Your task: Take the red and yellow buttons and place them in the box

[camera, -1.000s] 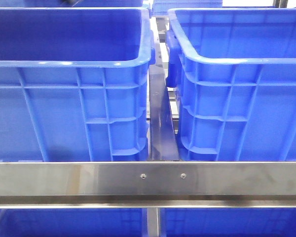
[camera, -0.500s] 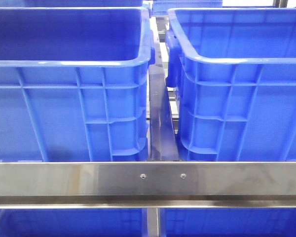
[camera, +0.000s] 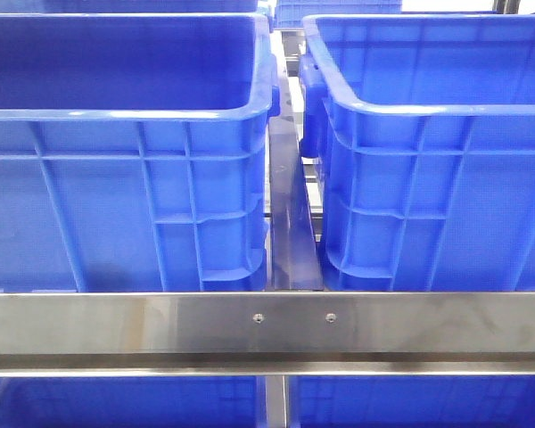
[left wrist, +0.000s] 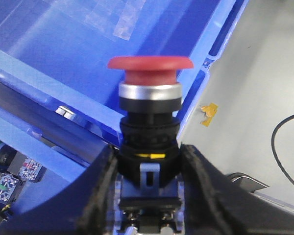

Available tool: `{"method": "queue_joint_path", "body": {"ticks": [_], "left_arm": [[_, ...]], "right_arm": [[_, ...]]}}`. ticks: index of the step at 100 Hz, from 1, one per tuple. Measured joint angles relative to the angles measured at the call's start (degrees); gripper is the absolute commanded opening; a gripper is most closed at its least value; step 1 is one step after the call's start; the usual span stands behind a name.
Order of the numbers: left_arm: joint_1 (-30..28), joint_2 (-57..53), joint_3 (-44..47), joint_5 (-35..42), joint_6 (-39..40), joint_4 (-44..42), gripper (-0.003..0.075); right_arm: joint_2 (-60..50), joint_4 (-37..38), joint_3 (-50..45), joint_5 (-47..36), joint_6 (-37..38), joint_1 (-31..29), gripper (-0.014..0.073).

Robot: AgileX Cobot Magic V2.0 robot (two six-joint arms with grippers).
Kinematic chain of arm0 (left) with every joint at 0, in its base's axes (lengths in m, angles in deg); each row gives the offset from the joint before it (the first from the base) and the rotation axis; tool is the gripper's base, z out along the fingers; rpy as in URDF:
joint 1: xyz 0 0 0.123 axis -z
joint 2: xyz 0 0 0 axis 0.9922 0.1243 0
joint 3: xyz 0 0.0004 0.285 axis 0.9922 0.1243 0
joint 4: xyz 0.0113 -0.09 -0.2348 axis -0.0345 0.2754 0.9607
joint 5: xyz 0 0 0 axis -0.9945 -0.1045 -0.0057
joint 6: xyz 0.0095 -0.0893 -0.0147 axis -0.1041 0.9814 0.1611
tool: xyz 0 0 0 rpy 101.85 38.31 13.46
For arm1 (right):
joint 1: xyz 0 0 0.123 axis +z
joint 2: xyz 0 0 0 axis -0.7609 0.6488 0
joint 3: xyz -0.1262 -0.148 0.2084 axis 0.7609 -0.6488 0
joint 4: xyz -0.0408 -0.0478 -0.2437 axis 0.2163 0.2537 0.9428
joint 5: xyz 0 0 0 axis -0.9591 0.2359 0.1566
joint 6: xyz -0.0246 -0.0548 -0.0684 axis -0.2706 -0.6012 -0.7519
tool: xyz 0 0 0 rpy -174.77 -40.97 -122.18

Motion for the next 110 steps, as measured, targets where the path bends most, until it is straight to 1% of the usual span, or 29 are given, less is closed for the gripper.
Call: {"method": "queue_joint_path", "body": {"ticks": [11, 22, 27, 32, 39, 44, 46, 51, 56, 61, 74, 84, 94, 110], "left_arm": [[0.0, 0.0, 0.0, 0.0, 0.0, 0.0, -0.0019], [0.0, 0.0, 0.0, 0.0, 0.0, 0.0, -0.0019], [0.0, 0.0, 0.0, 0.0, 0.0, 0.0, -0.0019], [0.0, 0.0, 0.0, 0.0, 0.0, 0.0, -0.0019], [0.0, 0.0, 0.0, 0.0, 0.0, 0.0, -0.0019], [0.0, 0.0, 0.0, 0.0, 0.0, 0.0, -0.0019], [0.0, 0.0, 0.0, 0.0, 0.0, 0.0, -0.0019], [0.0, 0.0, 0.0, 0.0, 0.0, 0.0, -0.0019], [0.0, 0.0, 0.0, 0.0, 0.0, 0.0, -0.0019], [0.0, 0.0, 0.0, 0.0, 0.0, 0.0, -0.0019], [0.1, 0.0, 0.0, 0.0, 0.0, 0.0, -0.0019], [0.1, 0.0, 0.0, 0.0, 0.0, 0.0, -0.0019], [0.1, 0.0, 0.0, 0.0, 0.0, 0.0, -0.0019], [0.1, 0.0, 0.0, 0.0, 0.0, 0.0, -0.0019]], "right_arm": [[5.3, -4.0, 6.0, 5.3, 0.0, 0.0, -0.0068], [8.6, -8.0, 7.8, 6.5, 0.0, 0.0, -0.0058], [9.8, -9.4, 7.9, 6.9, 0.0, 0.0, -0.0029], [10.9, -10.7, 7.9, 7.6, 0.0, 0.0, 0.0027], [12.0, -12.2, 7.9, 8.5, 0.0, 0.0, 0.0150], [12.6, -13.5, 7.9, 9.0, 0.0, 0.0, 0.0270], [12.8, -13.8, 7.9, 9.2, 0.0, 0.0, 0.0301], [13.1, -14.8, 7.9, 9.5, 0.0, 0.0, 0.0414], [13.3, -15.8, 7.9, 9.6, 0.0, 0.0, 0.0488], [13.3, -16.9, 7.9, 9.6, 0.0, 0.0, 0.0532], [13.7, -20.8, 7.9, 8.5, -0.1, 0.0, 0.0541], [15.7, -26.3, 7.9, 8.0, -2.7, 0.0, 0.0541], [19.3, -33.9, 7.9, 8.0, -7.9, 0.0, 0.0541], [27.0, -48.1, 7.9, 8.5, -19.4, 0.0, 0.0541]]}}
